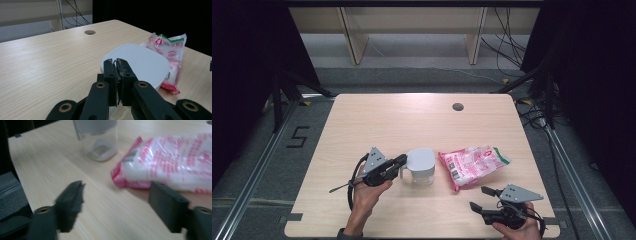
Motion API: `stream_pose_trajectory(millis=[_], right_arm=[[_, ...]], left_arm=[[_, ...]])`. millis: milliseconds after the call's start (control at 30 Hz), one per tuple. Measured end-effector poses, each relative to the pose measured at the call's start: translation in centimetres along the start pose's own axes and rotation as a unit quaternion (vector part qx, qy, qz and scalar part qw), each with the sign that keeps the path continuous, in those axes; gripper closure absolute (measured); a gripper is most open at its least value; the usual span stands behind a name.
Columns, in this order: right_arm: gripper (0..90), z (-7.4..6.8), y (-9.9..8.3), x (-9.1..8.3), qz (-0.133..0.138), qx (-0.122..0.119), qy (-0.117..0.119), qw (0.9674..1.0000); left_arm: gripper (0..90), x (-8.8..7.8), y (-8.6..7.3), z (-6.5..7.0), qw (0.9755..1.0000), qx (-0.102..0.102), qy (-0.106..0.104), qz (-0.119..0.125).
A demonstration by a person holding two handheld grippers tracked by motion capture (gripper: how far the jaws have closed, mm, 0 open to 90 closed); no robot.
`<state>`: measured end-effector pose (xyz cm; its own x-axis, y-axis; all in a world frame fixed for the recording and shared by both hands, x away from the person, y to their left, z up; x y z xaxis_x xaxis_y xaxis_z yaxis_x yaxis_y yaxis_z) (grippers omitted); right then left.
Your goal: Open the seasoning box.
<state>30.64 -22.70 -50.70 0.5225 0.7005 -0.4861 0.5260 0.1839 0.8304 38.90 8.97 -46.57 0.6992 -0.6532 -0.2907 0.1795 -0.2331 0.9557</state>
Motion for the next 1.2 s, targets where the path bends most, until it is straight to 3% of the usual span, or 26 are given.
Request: stream_pose_trajectory(millis=[33,67,133,167,200,233,300,333,400,433,500,733,800,833,867,933,1033,1100,1133,1200], right_arm=[[42.9,0.0,0.5,0.3,0.009,-0.018,0.004,0.9998],[48.5,0.0,1.0,0.6,0.010,-0.034,0.008,0.9994],[55.2,-0.1,2.2,1.1,0.034,-0.044,-0.011,0.9984],[59.1,-0.2,2.9,1.6,0.042,-0.047,0.000,0.9980],[64.4,-0.7,3.6,2.1,0.053,-0.032,0.001,0.9981],[66.7,-0.7,3.9,2.3,0.048,-0.035,0.001,0.9983],[71.4,-0.8,4.8,3.6,0.065,-0.051,0.006,0.9966],[74.8,-0.8,5.2,4.1,0.060,-0.063,0.003,0.9962],[80.0,-1.3,5.5,5.0,0.051,-0.054,0.007,0.9972],[81.8,-1.4,5.8,5.6,0.054,-0.065,0.020,0.9962],[86.3,-1.5,6.4,6.4,0.063,-0.078,0.008,0.9950],[89.9,-1.8,7.3,8.7,0.051,-0.086,0.015,0.9948],[90.0,-1.7,7.2,9.2,0.045,-0.089,0.006,0.9950],[90.0,-1.9,6.9,9.1,0.029,-0.068,0.006,0.9973],[90.0,-1.7,7.2,9.4,0.041,-0.086,0.008,0.9954],[90.0,-1.9,7.4,9.6,0.049,-0.085,0.010,0.9952],[90.0,-2.3,7.8,9.6,0.044,-0.091,0.014,0.9948],[90.0,-2.6,8.3,9.7,0.049,-0.101,0.020,0.9936],[90.0,-2.9,8.4,9.7,0.040,-0.092,0.020,0.9948],[90.0,-2.9,8.6,9.8,0.037,-0.097,0.019,0.9944]], left_arm=[[86.0,0.0,0.0,-0.1,0.9999,0.017,0.001,-0.001],[86.1,0.0,0.0,0.1,0.9999,0.009,0.004,0.000],[86.2,0.0,0.0,-0.1,0.9999,0.014,0.001,0.001],[86.1,0.0,-0.1,0.0,1.0000,0.003,0.001,0.001],[86.1,0.0,-0.1,0.0,1.0000,0.005,0.002,0.002],[86.2,0.0,0.0,-0.1,0.9999,0.014,0.001,0.003],[86.3,0.0,0.0,-0.1,0.9999,0.015,0.002,0.003],[86.3,0.0,-0.1,0.0,0.9999,0.012,0.003,0.002],[86.3,0.0,-0.1,0.0,1.0000,0.002,0.002,0.004],[86.3,0.0,-0.1,-0.1,1.0000,0.004,0.002,0.004],[86.5,0.0,-0.1,0.0,1.0000,0.000,0.003,0.003],[86.4,0.0,-0.2,-0.2,1.0000,-0.002,0.008,0.003],[86.5,-0.1,-0.2,-0.3,1.0000,0.001,0.005,0.004],[86.5,-0.1,-0.3,-0.2,0.9999,-0.009,0.006,0.004],[86.5,-0.1,-0.3,-0.3,0.9999,-0.005,0.008,0.004],[86.5,-0.1,-0.2,-0.2,1.0000,-0.002,0.005,0.004],[86.5,-0.1,-0.2,-0.3,1.0000,0.001,0.003,0.006],[86.6,-0.1,-0.3,-0.2,0.9999,-0.008,0.004,0.006],[86.6,-0.1,-0.3,-0.2,0.9999,-0.009,0.004,0.006],[86.7,-0.1,-0.3,-0.3,0.9999,-0.008,0.004,0.006]])
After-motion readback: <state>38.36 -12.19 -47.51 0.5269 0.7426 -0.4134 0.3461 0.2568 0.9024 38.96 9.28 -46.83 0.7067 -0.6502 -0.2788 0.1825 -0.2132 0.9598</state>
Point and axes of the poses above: each handheld gripper's, and its own axes: x roughly forward along the jaws, y roughly out of its top, z roughly to its right, the point moved 5 cm from there along x, roughly forward along the jaws, and after that the axes turned 8 degrees about x, right-handed, at the moved point
